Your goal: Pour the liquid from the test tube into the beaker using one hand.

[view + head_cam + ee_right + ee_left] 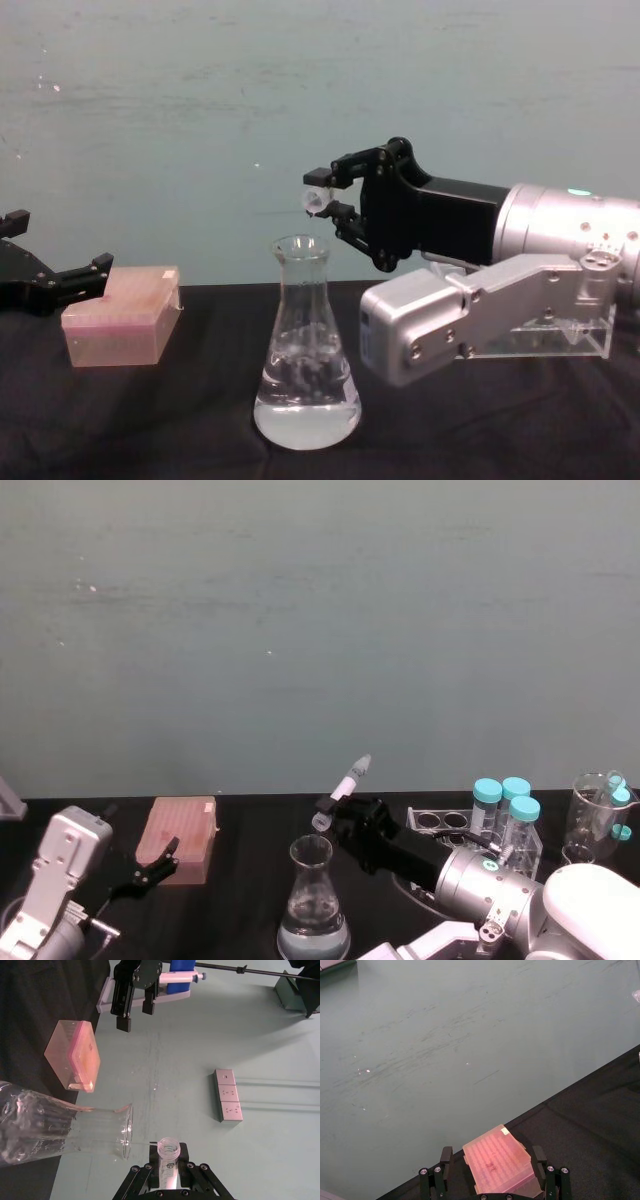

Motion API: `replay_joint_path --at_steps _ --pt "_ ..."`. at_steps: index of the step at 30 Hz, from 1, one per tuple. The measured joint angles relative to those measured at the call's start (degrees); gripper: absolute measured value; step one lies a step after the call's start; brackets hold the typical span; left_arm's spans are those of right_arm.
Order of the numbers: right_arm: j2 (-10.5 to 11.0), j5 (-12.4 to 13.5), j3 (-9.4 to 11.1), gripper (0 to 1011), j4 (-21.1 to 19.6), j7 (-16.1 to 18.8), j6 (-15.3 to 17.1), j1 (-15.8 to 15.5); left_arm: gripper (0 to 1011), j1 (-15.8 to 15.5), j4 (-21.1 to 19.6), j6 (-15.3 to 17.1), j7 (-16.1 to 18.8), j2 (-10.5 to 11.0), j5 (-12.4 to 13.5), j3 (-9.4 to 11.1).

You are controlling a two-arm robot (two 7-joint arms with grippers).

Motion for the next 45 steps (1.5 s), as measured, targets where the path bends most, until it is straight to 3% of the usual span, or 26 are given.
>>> replay_joint_path --at_steps 18,24,27,29,34,35,37,40,44,45 --pt "-0.21 0.2 -0.44 216 0.42 0.15 -0.01 0.26 1000 0.0 0.0 0.0 0.0 0.0 0.0 0.0" --pt "-0.62 2.73 0.76 216 0.22 1.59 0.09 -0.36 1000 0.0 0.0 0.0 0.0 0.0 0.0 0.0" --pt "-0.93 5.72 2.2 215 -0.33 3.42 -0.06 -1.05 1000 0.0 0.0 0.0 0.0 0.0 0.0 0.0" --pt "-1.4 9.85 4.19 215 -1.32 5.88 -0.2 -2.09 1000 0.0 0.01 0.0 0.0 0.0 0.0 0.0" --pt "-2.08 16.98 7.27 215 -3.07 10.2 -0.2 -3.71 1000 0.0 0.0 0.0 0.0 0.0 0.0 0.0" --pt "-2.36 20.59 8.63 216 -3.94 12.36 -0.12 -4.49 1000 0.0 0.0 0.0 0.0 0.0 0.0 0.0" --pt "-2.67 24.5 10.2 216 -4.93 14.57 0.14 -5.29 1000 0.0 0.0 0.0 0.0 0.0 0.0 0.0" --pt "-3.8 34.75 14.18 216 -7.27 20.5 2.72 -7.4 1000 0.0 0.0 0.0 0.0 0.0 0.0 0.0" --pt "-5.11 42.29 17.49 215 -8.74 24.25 6.53 -9.03 1000 0.0 0.0 0.0 0.0 0.0 0.0 0.0" --pt "-5.73 45.18 19.04 216 -9.22 25.44 8.52 -9.79 1000 0.0 0.01 0.0 0.0 0.0 0.0 0.0"
